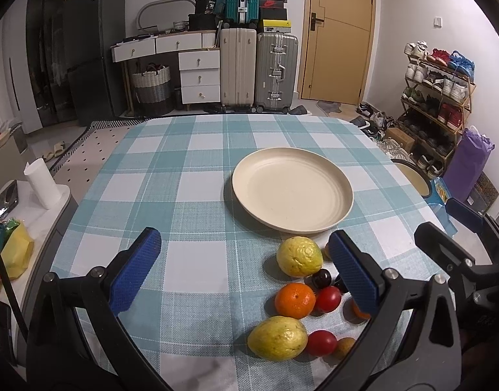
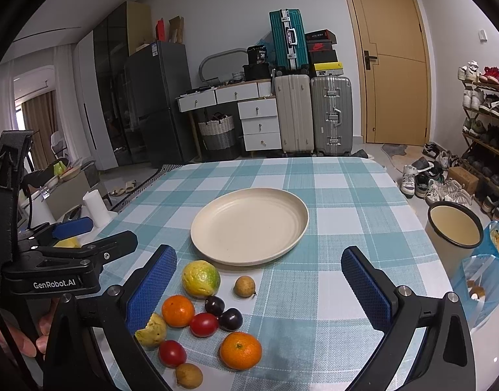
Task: Organize fruits
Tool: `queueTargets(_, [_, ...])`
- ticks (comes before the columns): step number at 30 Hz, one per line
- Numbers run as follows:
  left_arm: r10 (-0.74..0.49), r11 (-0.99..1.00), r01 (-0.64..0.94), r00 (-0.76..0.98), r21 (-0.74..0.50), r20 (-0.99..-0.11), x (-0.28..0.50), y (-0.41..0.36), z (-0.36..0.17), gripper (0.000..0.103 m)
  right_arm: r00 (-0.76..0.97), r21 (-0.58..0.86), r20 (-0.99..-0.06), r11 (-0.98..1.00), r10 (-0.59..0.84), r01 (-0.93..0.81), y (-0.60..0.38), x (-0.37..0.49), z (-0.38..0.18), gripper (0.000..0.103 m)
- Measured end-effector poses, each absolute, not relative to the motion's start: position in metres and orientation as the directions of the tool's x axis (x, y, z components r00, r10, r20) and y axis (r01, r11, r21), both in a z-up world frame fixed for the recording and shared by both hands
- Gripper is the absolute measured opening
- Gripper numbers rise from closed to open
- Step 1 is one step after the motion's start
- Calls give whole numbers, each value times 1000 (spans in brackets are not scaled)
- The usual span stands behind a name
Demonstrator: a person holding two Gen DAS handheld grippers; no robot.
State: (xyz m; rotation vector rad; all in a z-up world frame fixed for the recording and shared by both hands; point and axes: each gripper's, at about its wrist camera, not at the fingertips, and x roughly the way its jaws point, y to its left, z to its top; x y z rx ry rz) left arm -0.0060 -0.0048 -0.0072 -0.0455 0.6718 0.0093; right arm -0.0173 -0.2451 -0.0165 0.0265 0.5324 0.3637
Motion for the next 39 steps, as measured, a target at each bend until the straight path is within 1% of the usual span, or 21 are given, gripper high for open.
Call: queueTargets(39, [-11, 999, -22, 773, -44, -634, -5, -5, -14, 102, 799, 116, -489, 934, 350, -338, -243, -18, -17, 103])
